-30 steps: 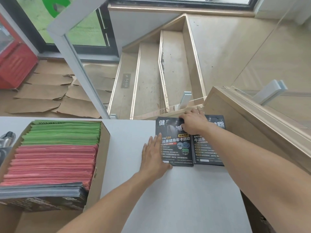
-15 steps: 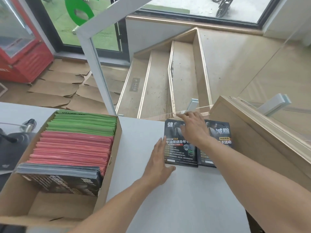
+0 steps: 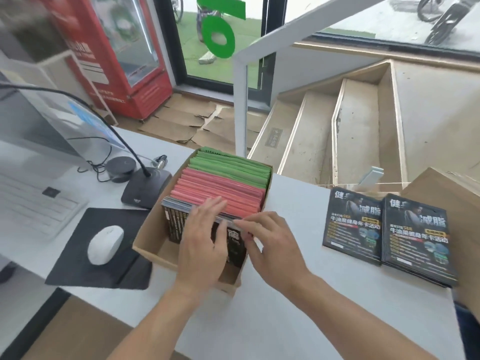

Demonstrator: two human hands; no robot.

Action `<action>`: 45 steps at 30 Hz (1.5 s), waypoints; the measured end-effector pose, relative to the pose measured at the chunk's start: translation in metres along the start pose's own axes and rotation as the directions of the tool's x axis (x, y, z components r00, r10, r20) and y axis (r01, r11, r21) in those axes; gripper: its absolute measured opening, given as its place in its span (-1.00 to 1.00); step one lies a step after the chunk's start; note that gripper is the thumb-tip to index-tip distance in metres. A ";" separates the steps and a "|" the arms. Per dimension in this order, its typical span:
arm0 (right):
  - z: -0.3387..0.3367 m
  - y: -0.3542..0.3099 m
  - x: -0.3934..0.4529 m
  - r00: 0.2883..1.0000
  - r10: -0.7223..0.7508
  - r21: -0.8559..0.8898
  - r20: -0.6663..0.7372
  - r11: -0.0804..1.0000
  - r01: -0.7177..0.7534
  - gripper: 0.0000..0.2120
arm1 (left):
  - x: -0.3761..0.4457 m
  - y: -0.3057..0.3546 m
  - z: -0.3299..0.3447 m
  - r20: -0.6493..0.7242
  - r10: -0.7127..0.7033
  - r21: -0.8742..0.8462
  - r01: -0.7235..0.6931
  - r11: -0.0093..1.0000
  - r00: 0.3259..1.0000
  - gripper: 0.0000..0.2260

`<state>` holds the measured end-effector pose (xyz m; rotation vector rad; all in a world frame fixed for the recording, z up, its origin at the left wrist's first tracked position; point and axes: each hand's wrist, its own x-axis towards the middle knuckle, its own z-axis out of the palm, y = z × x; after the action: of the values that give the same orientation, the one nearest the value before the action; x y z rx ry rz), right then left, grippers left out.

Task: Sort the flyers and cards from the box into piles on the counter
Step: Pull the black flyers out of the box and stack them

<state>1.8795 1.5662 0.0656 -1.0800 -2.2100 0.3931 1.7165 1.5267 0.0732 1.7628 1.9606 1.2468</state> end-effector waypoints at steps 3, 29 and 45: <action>0.014 -0.021 -0.002 0.996 -0.015 -0.135 0.089 0.990 0.027 -0.61 | -0.005 -0.037 -0.021 0.101 -0.005 0.245 -0.020 0.969 0.995 -0.55; 0.038 -0.057 -0.037 0.997 0.020 -0.497 0.079 0.868 0.022 -0.52 | -0.032 -0.054 -0.043 0.365 -0.018 0.377 -0.130 0.917 0.931 -0.32; 0.001 -0.094 -0.002 0.969 0.239 0.393 -0.056 0.898 -0.199 -0.52 | 0.010 -0.039 -0.110 0.392 0.179 0.153 -0.256 0.954 0.902 -0.65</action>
<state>1.8236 1.5064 0.1122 -1.1022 -1.8215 0.8157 1.6138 1.4915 0.1167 2.1811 1.7514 0.7072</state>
